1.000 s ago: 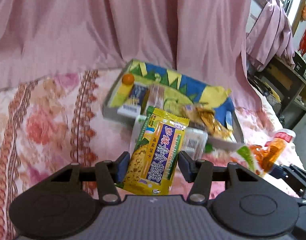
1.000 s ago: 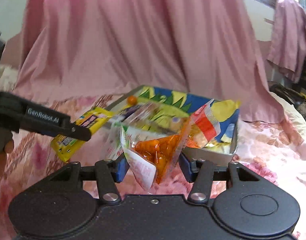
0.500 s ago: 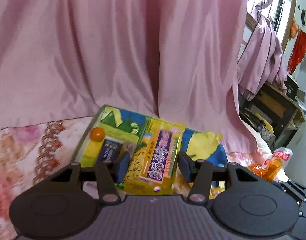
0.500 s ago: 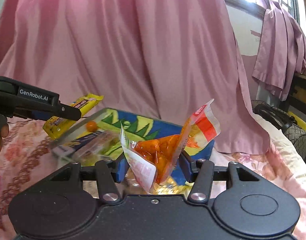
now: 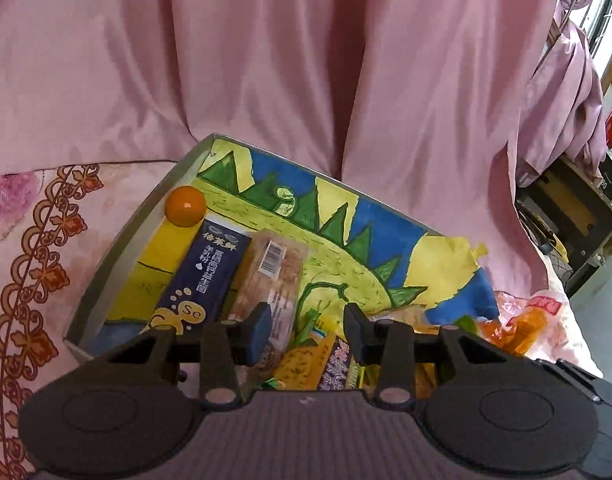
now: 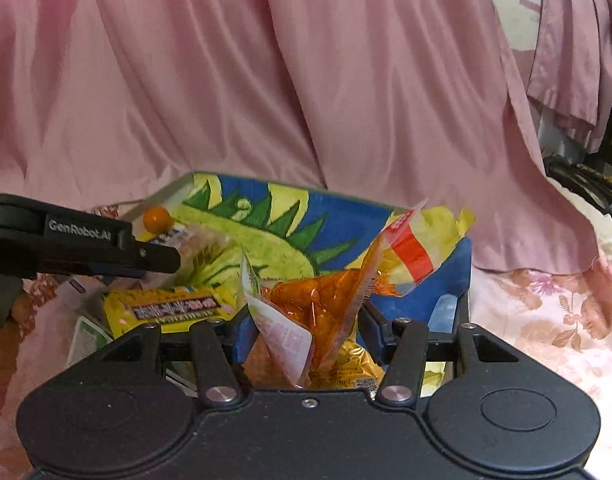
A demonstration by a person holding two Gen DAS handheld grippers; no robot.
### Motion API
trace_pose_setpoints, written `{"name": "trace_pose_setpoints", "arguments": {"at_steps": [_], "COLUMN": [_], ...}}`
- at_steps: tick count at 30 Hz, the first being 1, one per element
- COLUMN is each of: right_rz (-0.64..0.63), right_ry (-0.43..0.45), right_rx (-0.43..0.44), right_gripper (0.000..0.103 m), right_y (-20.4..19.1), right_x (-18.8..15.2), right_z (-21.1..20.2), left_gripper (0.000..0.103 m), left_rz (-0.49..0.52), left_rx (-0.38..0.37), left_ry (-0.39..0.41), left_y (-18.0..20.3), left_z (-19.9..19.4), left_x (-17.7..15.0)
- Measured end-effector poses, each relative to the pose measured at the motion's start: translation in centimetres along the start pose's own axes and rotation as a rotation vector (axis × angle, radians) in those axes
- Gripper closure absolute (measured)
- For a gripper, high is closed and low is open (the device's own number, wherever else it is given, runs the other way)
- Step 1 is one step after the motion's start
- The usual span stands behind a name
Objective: Organize snacks
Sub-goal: 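Lower the yellow bar and orange snack pack into the tray and open both tools, then lift both open tools back from the tray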
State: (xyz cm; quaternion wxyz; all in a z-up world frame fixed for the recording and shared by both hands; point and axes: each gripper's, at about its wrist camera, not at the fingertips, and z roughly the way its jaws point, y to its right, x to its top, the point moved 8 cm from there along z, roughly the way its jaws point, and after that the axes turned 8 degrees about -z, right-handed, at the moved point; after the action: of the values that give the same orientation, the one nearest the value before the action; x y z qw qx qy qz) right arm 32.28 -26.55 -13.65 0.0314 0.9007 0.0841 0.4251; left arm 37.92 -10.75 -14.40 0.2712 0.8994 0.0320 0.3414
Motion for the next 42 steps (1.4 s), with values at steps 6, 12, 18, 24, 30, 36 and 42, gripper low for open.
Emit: {"name": "trace_pose_setpoints", "arguments": {"at_steps": [6,12,18,24,30,36,42], "right_rz": [0.033,0.032,0.051,0.093,0.118,0.17,0.208], "right_ry": [-0.021,0.012,0.038,0.091,0.179,0.244,0.265], "right_rx": [0.008,-0.001,-0.031,-0.019,-0.027,-0.033,-0.039], "right_gripper": [0.039,0.02,0.01,0.004,0.001,0.001,0.001], "right_y": [0.2,0.4,1.0,1.2,1.2,1.3,1.0], "right_x": [-0.4,0.2,0.7,1.4,2.2,2.1,0.8], "right_z": [0.5,-0.4,-1.4,-3.9,-7.8,-12.1,-16.4], "left_gripper": [0.05,0.03,0.016,0.006,0.001,0.0,0.0], "left_rz": [0.015,0.017,0.035,0.055,0.067,0.085,0.125], "left_rx": [0.009,0.016,0.029,0.046,0.064,0.103,0.168], "left_ry": [0.007,0.032,0.068,0.137,0.227,0.281,0.317], "left_y": [0.4,0.9,1.5,2.1,2.6,2.7,2.1], "left_z": [-0.3,-1.0,-2.5,-5.2,-9.5,-13.8,-18.1], "left_x": [0.0,0.3,0.7,1.2,1.4,0.2,-2.6]}}
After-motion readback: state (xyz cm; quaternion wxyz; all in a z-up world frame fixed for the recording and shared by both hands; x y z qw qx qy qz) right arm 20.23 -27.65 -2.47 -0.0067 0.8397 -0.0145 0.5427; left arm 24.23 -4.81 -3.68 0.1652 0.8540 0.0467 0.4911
